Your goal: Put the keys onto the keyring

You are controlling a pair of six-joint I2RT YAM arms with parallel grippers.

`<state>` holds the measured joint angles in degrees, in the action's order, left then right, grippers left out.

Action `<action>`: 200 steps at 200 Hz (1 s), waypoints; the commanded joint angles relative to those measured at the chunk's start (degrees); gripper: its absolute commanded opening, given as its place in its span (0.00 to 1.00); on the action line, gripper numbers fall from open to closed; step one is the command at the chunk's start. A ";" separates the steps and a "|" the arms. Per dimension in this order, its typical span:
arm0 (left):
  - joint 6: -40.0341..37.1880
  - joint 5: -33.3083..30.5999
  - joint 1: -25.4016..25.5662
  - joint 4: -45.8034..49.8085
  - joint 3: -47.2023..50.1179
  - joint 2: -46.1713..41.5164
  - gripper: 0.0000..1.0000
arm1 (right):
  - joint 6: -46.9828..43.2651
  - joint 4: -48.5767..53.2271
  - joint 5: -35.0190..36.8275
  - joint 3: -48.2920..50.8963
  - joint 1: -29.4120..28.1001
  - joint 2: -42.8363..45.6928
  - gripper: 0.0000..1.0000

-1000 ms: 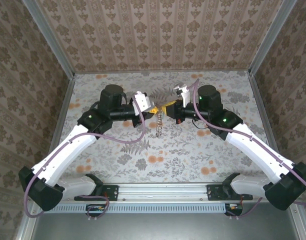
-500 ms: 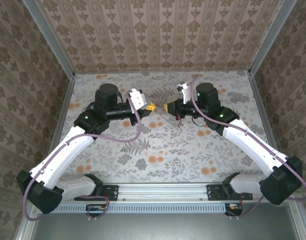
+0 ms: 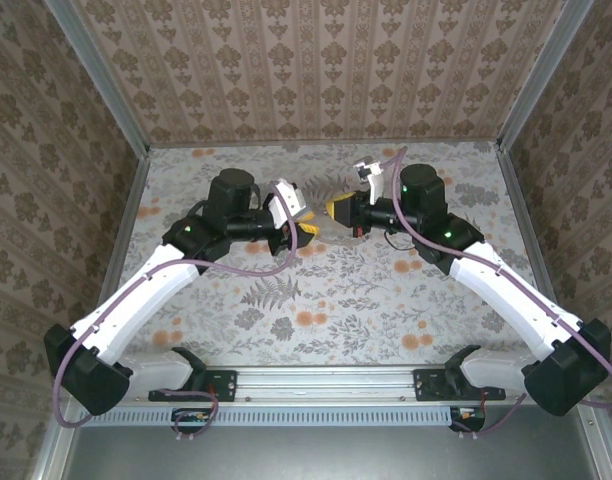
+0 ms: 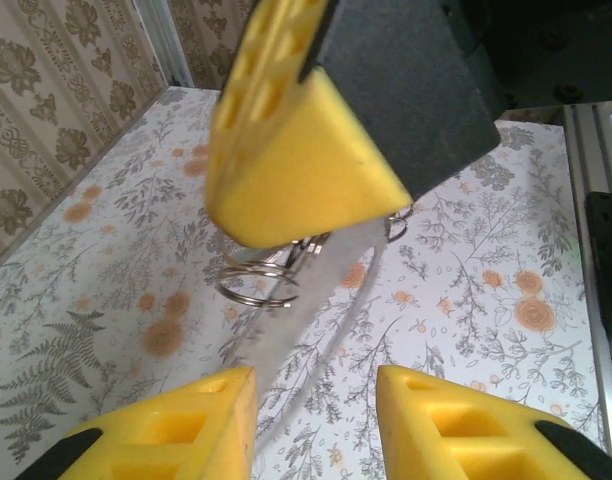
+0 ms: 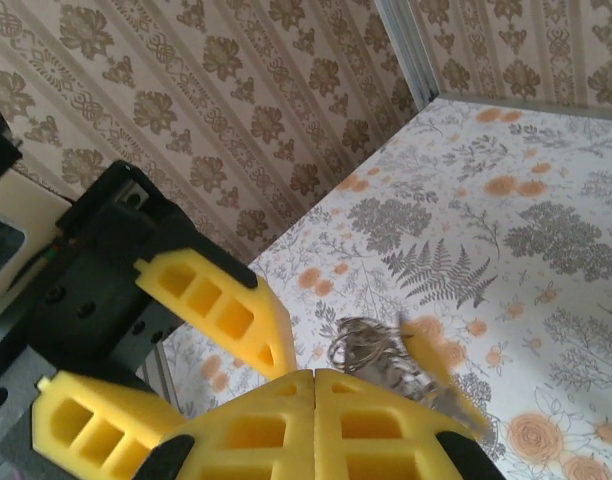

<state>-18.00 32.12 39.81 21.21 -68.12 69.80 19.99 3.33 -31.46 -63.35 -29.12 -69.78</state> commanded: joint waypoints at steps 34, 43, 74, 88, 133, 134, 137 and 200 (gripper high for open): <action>3.98 -7.68 2.08 -8.23 0.94 -0.58 0.40 | 2.82 -5.79 2.44 0.81 -0.25 2.28 0.00; 4.19 -9.01 2.29 -9.55 1.15 -0.42 0.41 | 3.02 -5.95 2.70 1.07 -0.23 2.37 0.00; 5.01 -11.20 3.06 -12.93 2.04 0.25 0.40 | 3.66 -7.02 3.42 1.82 -0.23 3.07 0.00; 5.43 -11.39 3.24 -14.12 2.16 0.66 0.41 | 3.74 -7.27 3.51 1.92 -0.24 3.16 0.00; 6.35 -11.45 3.72 -15.43 1.34 2.92 0.40 | 4.04 -7.91 3.90 2.33 -0.32 3.41 0.00; 6.33 -11.46 3.71 -15.51 1.37 2.95 0.40 | 4.02 -7.91 3.93 2.35 -0.32 3.42 0.00; 6.39 -11.39 3.77 -15.62 1.38 2.97 0.40 | 4.02 -7.90 3.95 2.35 -0.33 3.42 0.00; 6.44 -13.74 4.04 -17.21 0.84 4.10 0.29 | 3.93 -8.18 3.85 2.71 -0.39 3.51 0.00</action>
<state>-12.47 20.05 43.53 6.81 -66.39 73.36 22.98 -1.37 -27.73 -60.95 -29.17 -67.85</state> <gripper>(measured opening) 0.335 0.062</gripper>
